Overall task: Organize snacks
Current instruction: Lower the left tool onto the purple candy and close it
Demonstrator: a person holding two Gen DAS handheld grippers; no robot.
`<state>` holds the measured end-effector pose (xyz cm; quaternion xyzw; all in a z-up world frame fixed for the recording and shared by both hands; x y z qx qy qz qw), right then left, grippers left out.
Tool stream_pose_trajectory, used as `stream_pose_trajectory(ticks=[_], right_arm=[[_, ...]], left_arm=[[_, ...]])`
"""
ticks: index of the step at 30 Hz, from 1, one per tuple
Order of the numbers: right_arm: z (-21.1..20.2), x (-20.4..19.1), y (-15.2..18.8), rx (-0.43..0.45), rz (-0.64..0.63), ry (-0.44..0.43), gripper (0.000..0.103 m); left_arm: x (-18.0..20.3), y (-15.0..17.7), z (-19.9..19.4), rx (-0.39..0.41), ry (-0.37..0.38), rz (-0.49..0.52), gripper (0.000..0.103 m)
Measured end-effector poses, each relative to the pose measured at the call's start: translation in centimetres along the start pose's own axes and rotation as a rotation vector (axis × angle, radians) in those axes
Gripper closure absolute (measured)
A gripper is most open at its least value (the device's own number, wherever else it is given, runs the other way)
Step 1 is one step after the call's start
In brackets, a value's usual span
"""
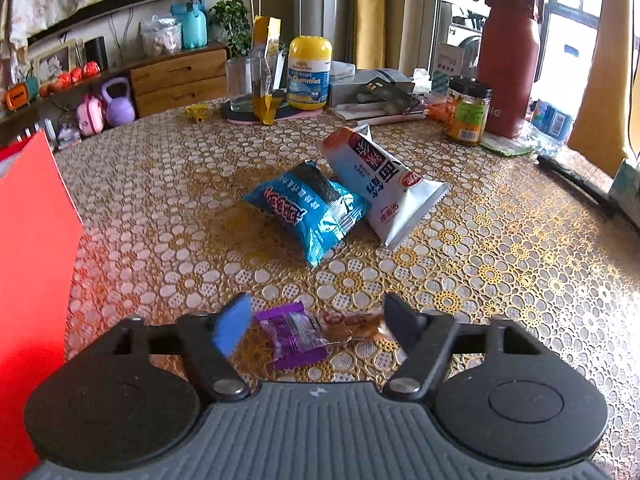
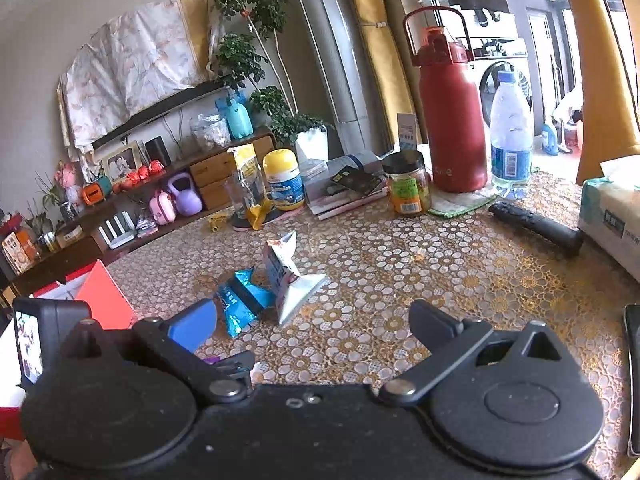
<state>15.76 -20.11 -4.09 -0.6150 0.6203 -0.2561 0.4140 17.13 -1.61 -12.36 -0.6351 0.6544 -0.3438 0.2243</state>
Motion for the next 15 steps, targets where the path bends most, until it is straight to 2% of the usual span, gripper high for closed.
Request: stream_pose_trajectory(ticks=[1, 2, 9, 15], right_arm=[[-0.1, 0.0, 0.1, 0.003, 0.007, -0.012, 0.0], [-0.1, 0.0, 0.1, -0.001, 0.013, -0.025, 0.0], [1.1, -0.1, 0.9, -0.085, 0.055, -0.045, 0.0], [1.4, -0.6, 1.6, -0.096, 0.034, -0.053, 0.0]], left_arm=[[-0.1, 0.1, 0.0, 0.005, 0.009, -0.004, 0.041], [-0.1, 0.2, -0.1, 0.006, 0.019, -0.003, 0.049], [-0.4, 0.8, -1.0, 0.015, 0.058, 0.005, 0.071], [-0.8, 1.4, -1.9, 0.022, 0.074, 0.008, 0.071]])
Point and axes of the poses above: each gripper's, at about its wrist camera, not at the fingertips, and z roughly the way its jaws point, x to its right, y to its underside, the point moved 5 cm from there along z, roughly the way its jaws point, and after that the axes turned 10 degrees about y, right-handed, at the moved point
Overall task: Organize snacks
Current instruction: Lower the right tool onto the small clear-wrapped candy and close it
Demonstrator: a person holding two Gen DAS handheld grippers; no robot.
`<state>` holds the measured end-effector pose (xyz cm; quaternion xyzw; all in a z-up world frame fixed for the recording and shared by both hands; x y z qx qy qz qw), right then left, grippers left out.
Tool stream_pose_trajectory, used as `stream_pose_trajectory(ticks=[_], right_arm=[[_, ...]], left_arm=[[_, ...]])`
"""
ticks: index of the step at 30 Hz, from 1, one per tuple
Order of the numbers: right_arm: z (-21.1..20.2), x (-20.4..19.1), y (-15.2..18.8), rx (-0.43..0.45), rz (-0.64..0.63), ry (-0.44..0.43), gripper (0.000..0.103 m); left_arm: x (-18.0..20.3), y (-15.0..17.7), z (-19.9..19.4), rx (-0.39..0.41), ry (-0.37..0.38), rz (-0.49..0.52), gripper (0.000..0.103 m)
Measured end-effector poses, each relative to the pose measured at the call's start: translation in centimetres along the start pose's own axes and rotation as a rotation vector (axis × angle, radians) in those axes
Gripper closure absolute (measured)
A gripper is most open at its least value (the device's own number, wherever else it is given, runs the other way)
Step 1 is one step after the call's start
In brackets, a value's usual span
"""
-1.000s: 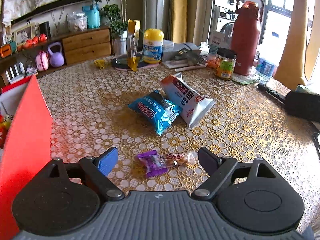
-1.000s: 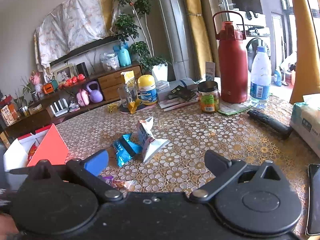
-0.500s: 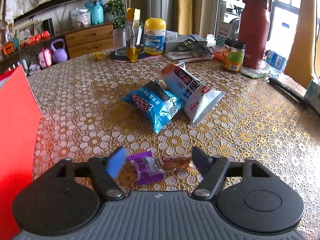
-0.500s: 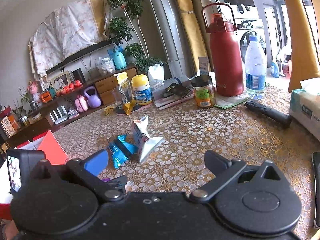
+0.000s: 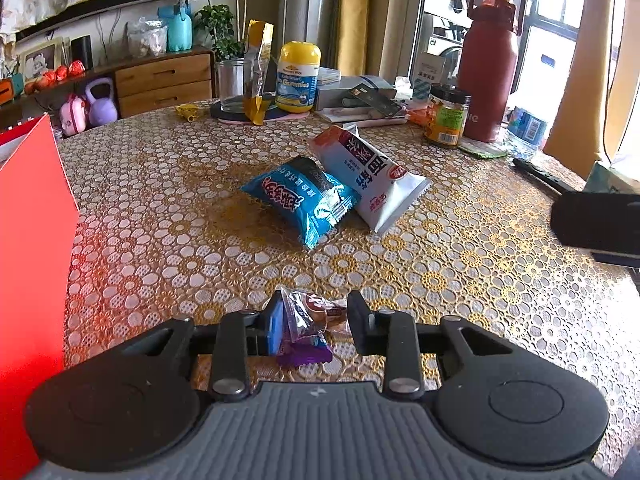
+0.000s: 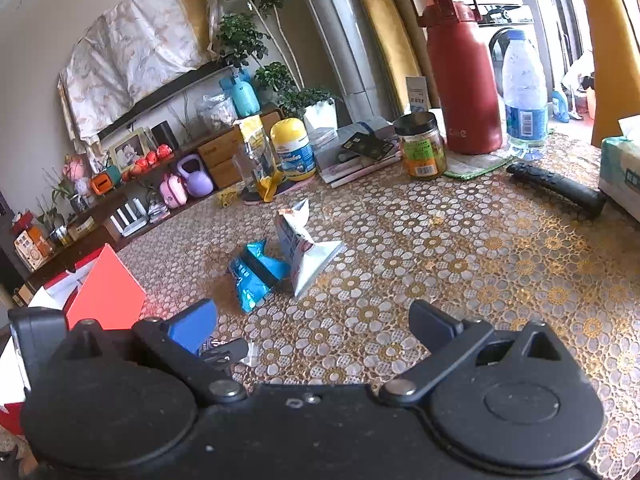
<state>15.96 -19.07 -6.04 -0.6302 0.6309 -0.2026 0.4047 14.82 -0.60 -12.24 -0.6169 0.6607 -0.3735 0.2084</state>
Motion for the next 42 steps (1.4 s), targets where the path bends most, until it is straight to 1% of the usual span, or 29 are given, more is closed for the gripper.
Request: stream_pose_trajectory(ticks=[4, 5, 6, 7, 8, 11, 14, 16, 18, 19, 20, 21, 22, 24, 28, 29, 30, 32, 33, 37, 40, 42], right_arm=[[0.4, -0.4, 0.5, -0.014, -0.018, -0.002, 0.0], [0.5, -0.6, 0.6, -0.02, -0.021, -0.001, 0.0], [0.7, -0.7, 0.8, -0.026, -0.022, -0.001, 0.0], [0.8, -0.7, 0.9, -0.031, -0.025, -0.002, 0.001], [0.9, -0.8, 1.0, -0.034, -0.028, -0.001, 0.001], [1.1, -1.0, 1.3, -0.041, -0.033, -0.005, 0.001], [1.1, -1.2, 1.4, -0.044, -0.037, -0.005, 0.001], [1.2, -1.2, 1.5, -0.046, -0.038, -0.004, 0.001], [1.2, -1.2, 1.6, -0.048, -0.039, -0.004, 0.001], [1.2, -1.3, 1.6, -0.048, -0.039, -0.003, 0.001], [1.2, -1.2, 1.6, -0.049, -0.04, -0.003, 0.001], [1.2, -1.3, 1.6, -0.049, -0.039, -0.005, 0.001], [1.2, -1.3, 1.6, -0.05, -0.038, -0.01, 0.001], [1.1, -1.3, 1.6, -0.051, -0.039, -0.016, 0.001], [1.4, -1.5, 1.8, -0.058, -0.039, -0.029, 0.001], [1.4, -1.6, 1.9, -0.061, -0.04, -0.03, 0.001], [1.5, -1.6, 2.0, -0.065, -0.04, -0.03, 0.001], [1.6, -1.8, 2.2, -0.071, -0.042, -0.033, 0.002], [1.6, -1.8, 2.3, -0.073, -0.045, -0.035, 0.002], [1.8, -2.3, 2.4, -0.073, -0.08, -0.05, 0.002], [2.5, -3.2, 2.5, -0.058, -0.152, -0.043, 0.003], [2.9, -3.9, 2.6, -0.042, -0.204, -0.039, 0.007]], left_arm=[[-0.3, 0.4, -0.6, 0.006, 0.015, -0.004, 0.071], [-0.3, 0.6, -0.7, 0.007, 0.015, 0.002, 0.067], [-0.3, 0.6, -0.8, 0.004, 0.003, 0.008, 0.053], [-0.4, 0.8, -0.9, 0.0, -0.012, 0.013, 0.048], [-0.4, 0.9, -1.0, 0.006, -0.018, 0.018, 0.046], [-0.4, 1.2, -1.3, 0.009, -0.011, 0.03, 0.046], [-0.2, 1.1, -1.4, 0.03, 0.008, 0.042, 0.046], [0.0, 0.9, -1.0, 0.019, 0.022, 0.044, 0.046], [-0.1, 0.9, -0.7, -0.01, 0.01, 0.03, 0.047], [-0.1, 1.0, -0.6, -0.018, -0.001, 0.026, 0.05], [-0.1, 1.1, -0.7, -0.02, -0.005, 0.02, 0.06], [-0.2, 1.2, -0.9, -0.022, 0.002, 0.014, 0.067], [-0.2, 1.4, -1.0, -0.023, 0.01, 0.009, 0.068], [-0.3, 1.7, -1.3, -0.018, 0.019, 0.008, 0.069], [-0.3, 1.9, -1.2, -0.01, 0.015, 0.038, 0.07], [-0.3, 1.8, -1.2, -0.008, 0.014, 0.04, 0.075], [-0.3, 1.8, -1.2, -0.006, 0.018, 0.037, 0.077], [-0.4, 1.8, -1.3, -0.002, 0.032, 0.032, 0.079], [-0.4, 1.8, -1.5, 0.0, 0.038, 0.036, 0.087], [-0.5, 1.8, -2.5, 0.012, 0.043, 0.033, 0.087], [-0.8, 1.8, -3.1, 0.016, 0.025, 0.027, 0.087], [-1.1, 1.8, -3.7, 0.017, -0.002, 0.018, 0.087]])
Point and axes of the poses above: each gripper's, at about its wrist camera, not at the fingertips, and z roughly the way its jaws point, x to its right, y to its underside, the point moved 5 cm from there along z, roughly the way its jaws point, and after that the axes turned 10 degrees about y, right-handed, at the moved point
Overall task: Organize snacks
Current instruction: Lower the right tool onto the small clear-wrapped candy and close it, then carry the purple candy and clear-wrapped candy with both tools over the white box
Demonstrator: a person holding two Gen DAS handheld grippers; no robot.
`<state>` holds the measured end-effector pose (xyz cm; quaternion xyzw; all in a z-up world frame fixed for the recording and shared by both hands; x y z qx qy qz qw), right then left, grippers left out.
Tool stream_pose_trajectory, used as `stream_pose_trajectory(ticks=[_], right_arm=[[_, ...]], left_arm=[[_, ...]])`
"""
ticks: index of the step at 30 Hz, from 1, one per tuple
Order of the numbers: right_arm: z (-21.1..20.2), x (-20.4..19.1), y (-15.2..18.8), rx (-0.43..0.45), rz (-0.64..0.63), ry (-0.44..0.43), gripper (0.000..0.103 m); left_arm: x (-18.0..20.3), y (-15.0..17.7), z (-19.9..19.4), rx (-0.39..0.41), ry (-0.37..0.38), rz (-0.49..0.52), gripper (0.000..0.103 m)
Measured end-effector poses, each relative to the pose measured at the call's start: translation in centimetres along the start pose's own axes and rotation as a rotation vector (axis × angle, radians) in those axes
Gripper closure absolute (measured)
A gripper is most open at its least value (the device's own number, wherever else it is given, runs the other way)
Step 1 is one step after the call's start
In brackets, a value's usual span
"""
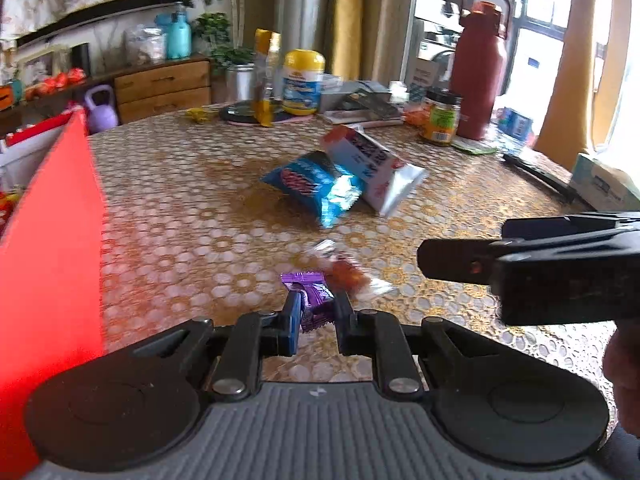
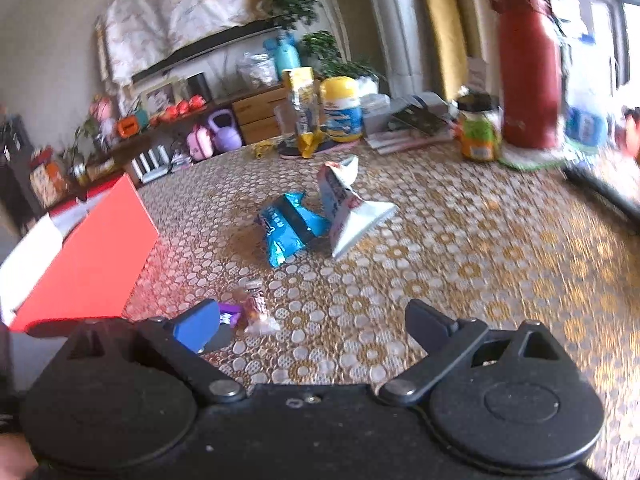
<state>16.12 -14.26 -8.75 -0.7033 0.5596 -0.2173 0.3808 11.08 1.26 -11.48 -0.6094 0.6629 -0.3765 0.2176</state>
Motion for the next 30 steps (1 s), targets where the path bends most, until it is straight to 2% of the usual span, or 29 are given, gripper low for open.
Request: stream_pose_trajectory(ticks=[2, 5, 10, 17, 20, 23, 24, 30], right_arm=[[0.6, -0.8, -0.1, 0.003, -0.052, 0.007, 0.011], [1.5, -1.7, -0.3, -0.005, -0.111, -0.002, 0.027], [2.9, -3.6, -0.1, -0.015, -0.199, -0.007, 0.033], [4.5, -6.7, 0.5, -0.024, -0.321, 0.002, 0.062], [5.1, -7.3, 0.9, -0.037, -0.354, 0.016, 0.066], [5.4, -7.4, 1.1, -0.044, -0.361, 0.021, 0.08], [5.3, -7.4, 1.1, -0.042, -0.356, 0.018, 0.09], [4.6, -7.0, 0.9, -0.022, -0.324, 0.032, 0.092]], left_arm=[[-0.3, 0.2, -0.8, 0.001, -0.012, -0.022, 0.087], [-0.7, 0.8, -2.0, 0.005, -0.027, -0.031, 0.087], [-0.6, 1.9, -3.1, 0.007, -0.02, -0.024, 0.087], [-0.7, 2.2, -3.2, 0.008, -0.02, -0.02, 0.087], [-0.6, 2.1, -3.3, 0.012, -0.017, -0.02, 0.087], [-0.6, 2.1, -3.4, 0.017, -0.013, -0.022, 0.087], [-0.6, 2.1, -3.5, 0.019, -0.012, -0.023, 0.087], [0.0, 1.7, -4.3, 0.039, 0.002, -0.016, 0.087]])
Point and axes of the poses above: each gripper's, at about its wrist camera, not at the fingertips, and z roughly the way its jaws point, x to its right, y to its underside, the point moved 5 cm from there along z, roughly the way its jaws point, and after that the axes turned 10 degrees about y, right-handed, at the moved point
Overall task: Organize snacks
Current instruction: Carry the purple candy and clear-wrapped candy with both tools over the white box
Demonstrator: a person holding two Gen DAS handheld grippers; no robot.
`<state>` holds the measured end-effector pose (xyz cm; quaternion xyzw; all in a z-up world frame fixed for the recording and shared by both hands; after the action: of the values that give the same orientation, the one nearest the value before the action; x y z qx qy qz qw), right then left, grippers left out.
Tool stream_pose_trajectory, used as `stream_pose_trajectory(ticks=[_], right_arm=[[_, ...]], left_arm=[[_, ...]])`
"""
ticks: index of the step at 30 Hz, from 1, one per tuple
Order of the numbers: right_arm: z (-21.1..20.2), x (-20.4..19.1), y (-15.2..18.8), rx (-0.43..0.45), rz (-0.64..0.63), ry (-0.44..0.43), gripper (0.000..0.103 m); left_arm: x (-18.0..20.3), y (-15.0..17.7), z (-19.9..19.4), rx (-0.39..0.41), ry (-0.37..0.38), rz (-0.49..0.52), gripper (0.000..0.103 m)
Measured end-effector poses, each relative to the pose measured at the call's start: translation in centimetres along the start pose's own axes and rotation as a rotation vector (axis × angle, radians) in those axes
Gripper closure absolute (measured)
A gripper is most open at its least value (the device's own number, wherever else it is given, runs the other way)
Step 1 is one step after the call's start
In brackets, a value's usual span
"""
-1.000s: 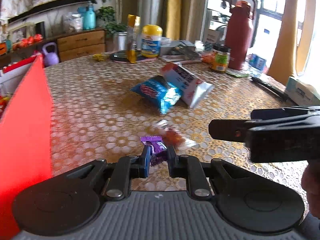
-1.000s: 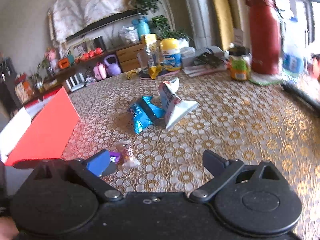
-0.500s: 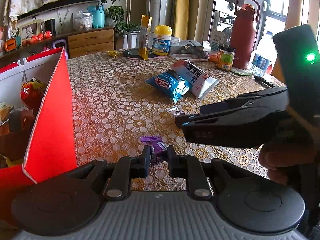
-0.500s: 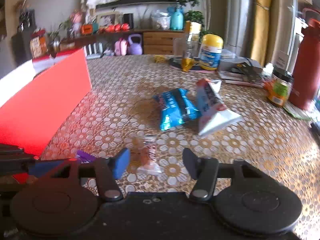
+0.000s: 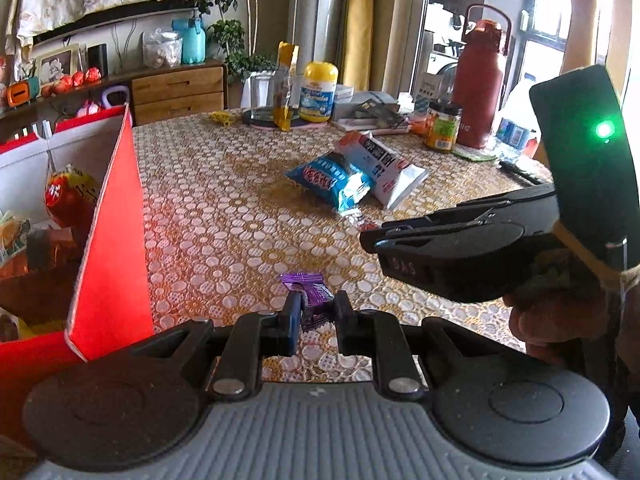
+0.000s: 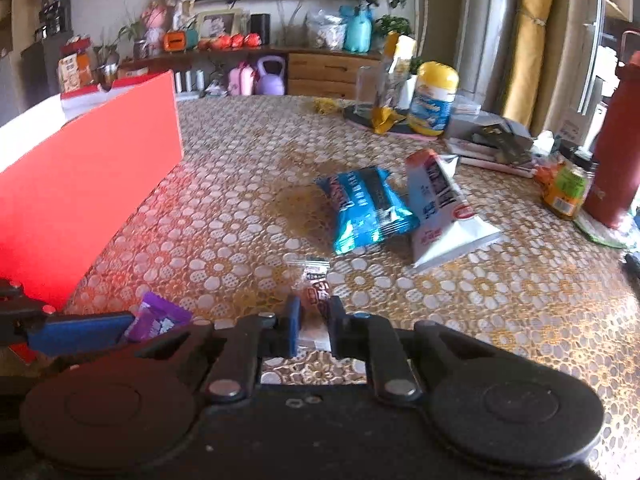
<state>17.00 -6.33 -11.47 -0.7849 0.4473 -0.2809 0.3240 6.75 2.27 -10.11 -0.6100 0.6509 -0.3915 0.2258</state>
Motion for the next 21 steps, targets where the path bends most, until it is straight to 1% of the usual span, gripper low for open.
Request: stream_pose_trajectory(ticks=[7, 12, 16, 21], right_arm=[[-2.9, 1.0, -1.4, 0.047, 0.038, 0.015, 0.092], [-5.6, 1.5, -2.5, 0.089, 0.059, 0.018, 0.092], [-7.7, 1.4, -3.8, 0.128, 0.07, 0.012, 0.092], [-10.1, 0.4, -5.8, 0.188, 0.055, -0.007, 0.092]], left_arm=[[1.0, -1.2, -1.9, 0.039, 0.013, 0.014, 0.087], [1.3, -2.4, -4.1, 0.083, 0.018, 0.019, 0.087], [0.9, -3.5, -6.2, 0.128, 0.007, 0.015, 0.087], [-0.6, -4.6, -8.9, 0.187, -0.022, -0.006, 0.087]])
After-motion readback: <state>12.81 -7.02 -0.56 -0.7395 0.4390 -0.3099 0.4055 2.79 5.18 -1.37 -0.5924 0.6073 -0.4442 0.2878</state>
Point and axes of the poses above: each gripper's, at about its wrist camera, not at the fingertips, and z roughly the way its jaws point, x to its right, y to its underside, the point moved 5 cm from there along z, roughly the way its jaws point, and after that the axes turned 10 degrees about y, right-handed, at the moved point
